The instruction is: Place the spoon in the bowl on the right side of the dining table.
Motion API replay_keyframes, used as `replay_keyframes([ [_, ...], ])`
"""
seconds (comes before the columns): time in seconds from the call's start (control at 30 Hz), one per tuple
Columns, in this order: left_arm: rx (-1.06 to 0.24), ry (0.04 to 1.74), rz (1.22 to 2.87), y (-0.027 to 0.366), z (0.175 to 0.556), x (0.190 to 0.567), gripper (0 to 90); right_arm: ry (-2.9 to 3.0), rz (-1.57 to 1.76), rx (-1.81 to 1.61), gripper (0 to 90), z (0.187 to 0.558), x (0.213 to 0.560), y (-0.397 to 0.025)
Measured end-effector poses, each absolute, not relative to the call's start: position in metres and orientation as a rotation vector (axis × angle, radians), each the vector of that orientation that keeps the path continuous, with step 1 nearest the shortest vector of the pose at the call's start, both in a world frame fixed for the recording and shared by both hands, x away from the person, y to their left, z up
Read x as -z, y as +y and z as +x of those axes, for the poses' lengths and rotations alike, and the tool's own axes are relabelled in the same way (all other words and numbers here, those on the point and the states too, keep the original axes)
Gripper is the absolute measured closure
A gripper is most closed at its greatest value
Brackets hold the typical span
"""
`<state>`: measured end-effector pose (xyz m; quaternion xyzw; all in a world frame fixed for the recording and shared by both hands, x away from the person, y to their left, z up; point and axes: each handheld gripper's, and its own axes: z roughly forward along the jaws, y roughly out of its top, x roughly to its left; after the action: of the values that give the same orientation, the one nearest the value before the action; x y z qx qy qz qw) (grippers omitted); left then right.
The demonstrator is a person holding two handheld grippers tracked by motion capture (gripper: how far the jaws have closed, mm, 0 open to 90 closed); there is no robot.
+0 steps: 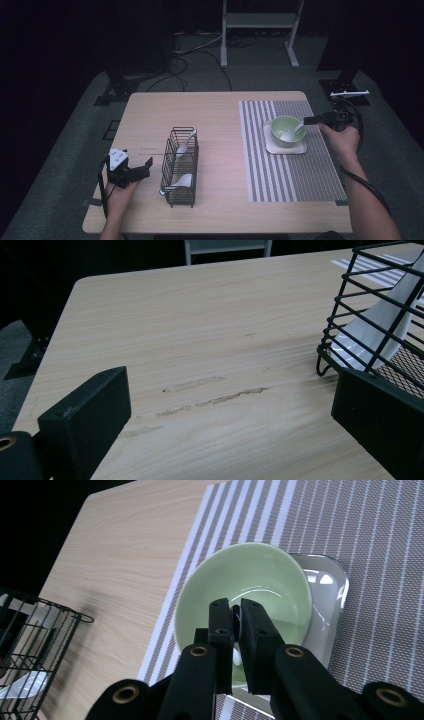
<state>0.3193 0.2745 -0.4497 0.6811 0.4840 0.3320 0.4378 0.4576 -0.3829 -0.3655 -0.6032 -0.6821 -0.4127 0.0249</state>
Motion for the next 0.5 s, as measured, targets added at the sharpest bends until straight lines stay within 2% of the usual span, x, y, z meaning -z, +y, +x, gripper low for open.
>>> replay_keyframes([
  [0.5, -0.823, 1.204, 1.693, 0.2740, 0.3194, 0.4500, 1.5, -2.136, -1.933, 1.210, 78.9, 0.4561, 0.3759, -0.3913],
])
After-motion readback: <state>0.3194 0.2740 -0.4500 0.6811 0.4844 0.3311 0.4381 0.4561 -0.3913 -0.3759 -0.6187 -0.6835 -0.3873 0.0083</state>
